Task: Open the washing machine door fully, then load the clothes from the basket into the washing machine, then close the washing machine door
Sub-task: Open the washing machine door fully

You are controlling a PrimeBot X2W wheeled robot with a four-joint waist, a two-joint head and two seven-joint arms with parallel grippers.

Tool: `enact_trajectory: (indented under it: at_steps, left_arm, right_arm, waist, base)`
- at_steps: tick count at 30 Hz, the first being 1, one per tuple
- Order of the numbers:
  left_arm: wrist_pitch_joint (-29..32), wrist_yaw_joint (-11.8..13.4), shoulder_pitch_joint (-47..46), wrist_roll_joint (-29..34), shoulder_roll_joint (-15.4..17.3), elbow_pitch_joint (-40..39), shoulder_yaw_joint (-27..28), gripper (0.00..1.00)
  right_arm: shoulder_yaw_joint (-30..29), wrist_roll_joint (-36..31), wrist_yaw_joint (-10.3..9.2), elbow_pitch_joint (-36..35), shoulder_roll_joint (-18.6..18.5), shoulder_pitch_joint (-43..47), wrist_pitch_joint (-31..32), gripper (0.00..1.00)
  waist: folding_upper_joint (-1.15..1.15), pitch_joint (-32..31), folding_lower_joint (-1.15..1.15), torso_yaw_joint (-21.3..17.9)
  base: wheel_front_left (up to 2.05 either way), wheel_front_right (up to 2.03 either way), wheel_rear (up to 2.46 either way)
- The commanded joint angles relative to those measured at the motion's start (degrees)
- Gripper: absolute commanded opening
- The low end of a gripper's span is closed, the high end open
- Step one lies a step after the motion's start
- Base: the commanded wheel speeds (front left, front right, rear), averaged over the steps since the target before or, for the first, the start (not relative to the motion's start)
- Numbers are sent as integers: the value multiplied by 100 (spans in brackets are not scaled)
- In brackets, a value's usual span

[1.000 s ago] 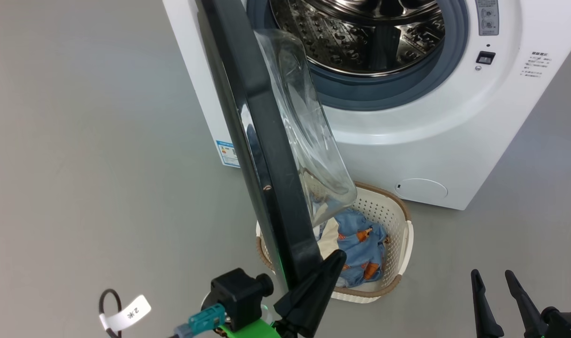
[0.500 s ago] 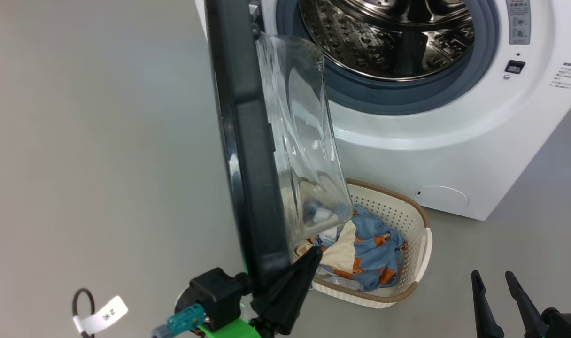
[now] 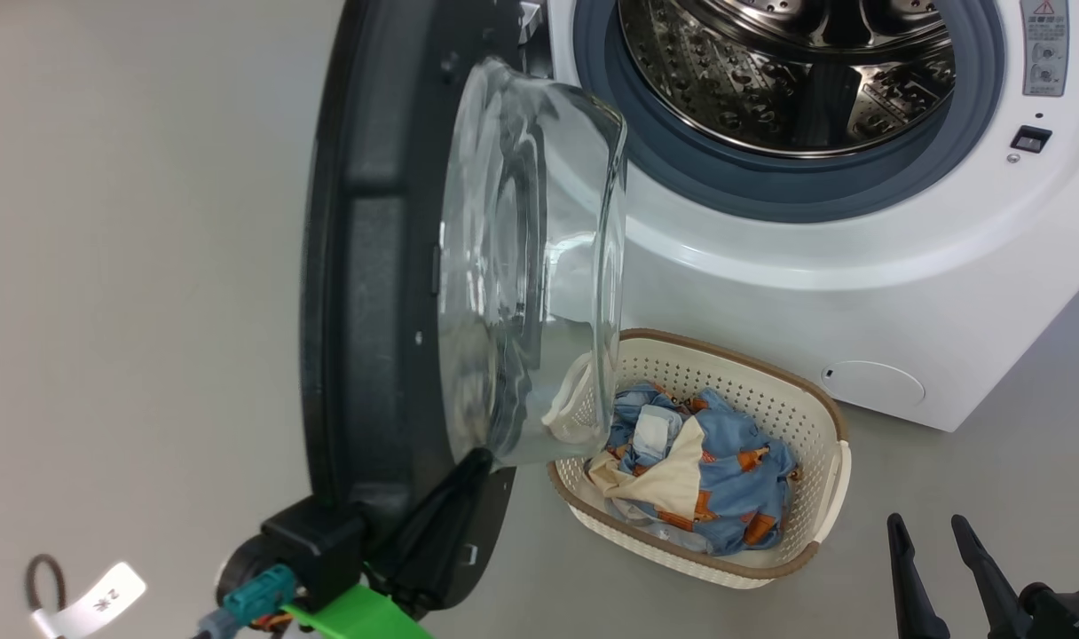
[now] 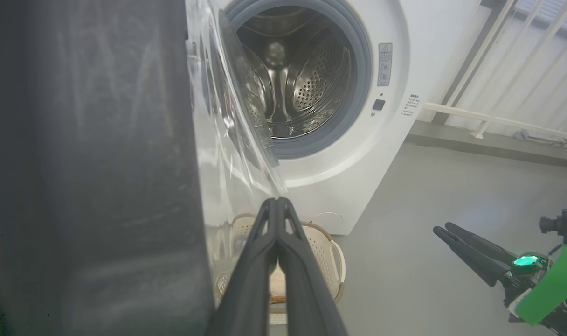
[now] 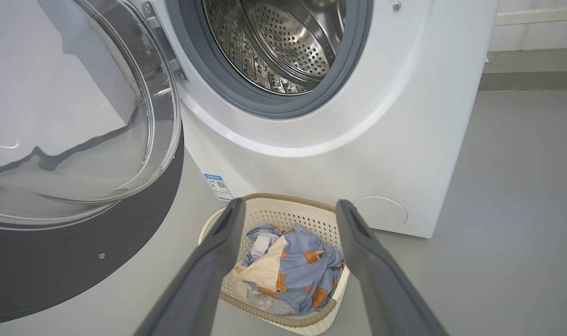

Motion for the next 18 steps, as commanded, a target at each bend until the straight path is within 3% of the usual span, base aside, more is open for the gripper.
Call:
enact_trajectory:
  at_steps: [1,18]
  left_arm:
    - [26,109,-87,83,197,-136,366,0]
    - [-275,291,-220,31,469,268,1032,0]
  right_arm:
    - [174,23,53,-116,-69,-63,-69,100]
    - [179,-10,53,-144,-127,-58,-69,100]
  waist:
    - [0,16,0,16]
    - [0,108,0,119]
  base:
    - [0,0,0]
    - [0,0,0]
